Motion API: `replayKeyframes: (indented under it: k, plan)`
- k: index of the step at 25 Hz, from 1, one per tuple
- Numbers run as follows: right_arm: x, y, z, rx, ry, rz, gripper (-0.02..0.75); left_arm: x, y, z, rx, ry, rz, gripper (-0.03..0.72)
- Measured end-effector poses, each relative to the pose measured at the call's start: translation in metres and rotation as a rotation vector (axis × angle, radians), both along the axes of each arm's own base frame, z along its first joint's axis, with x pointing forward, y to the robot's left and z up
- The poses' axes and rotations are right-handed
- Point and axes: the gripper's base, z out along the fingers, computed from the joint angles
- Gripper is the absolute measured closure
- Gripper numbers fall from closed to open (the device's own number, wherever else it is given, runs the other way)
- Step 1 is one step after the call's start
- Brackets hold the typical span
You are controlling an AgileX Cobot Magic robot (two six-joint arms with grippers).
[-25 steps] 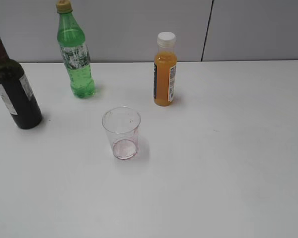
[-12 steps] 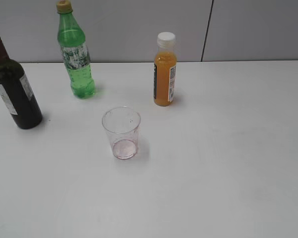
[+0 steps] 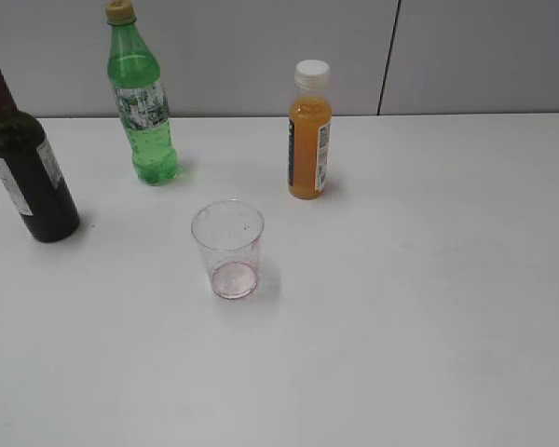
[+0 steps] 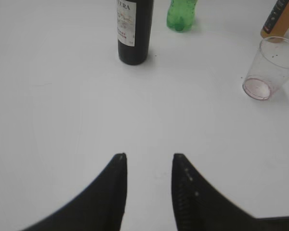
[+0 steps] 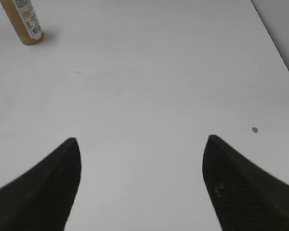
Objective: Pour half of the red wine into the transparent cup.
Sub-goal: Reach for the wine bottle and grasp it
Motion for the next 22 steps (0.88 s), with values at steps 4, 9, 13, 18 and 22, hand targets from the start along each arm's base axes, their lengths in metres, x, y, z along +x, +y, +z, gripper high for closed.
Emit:
replayKeyframes:
  k: [4,9,13,18,22]
  plan:
    - [0.0,0.0,0.0,0.001,0.0,0.0,0.147,0.0,0.0,0.0,0.0,0.0,0.0,0.449]
    - [0.0,0.0,0.0,0.001,0.0,0.0,0.147,0.0,0.0,0.0,0.0,0.0,0.0,0.309]
    - [0.0,0.0,0.0,0.001,0.0,0.0,0.147,0.0,-0.0003,0.0,-0.003,0.0,-0.001,0.048]
    - [0.0,0.0,0.0,0.001,0.0,0.0,0.147,0.0001,-0.0002,0.0002,-0.002,-0.003,0.0,0.008]
    - [0.0,0.0,0.0,0.0,0.0,0.0,0.148,0.0013,0.005,0.0058,0.043,-0.052,0.093,0.025]
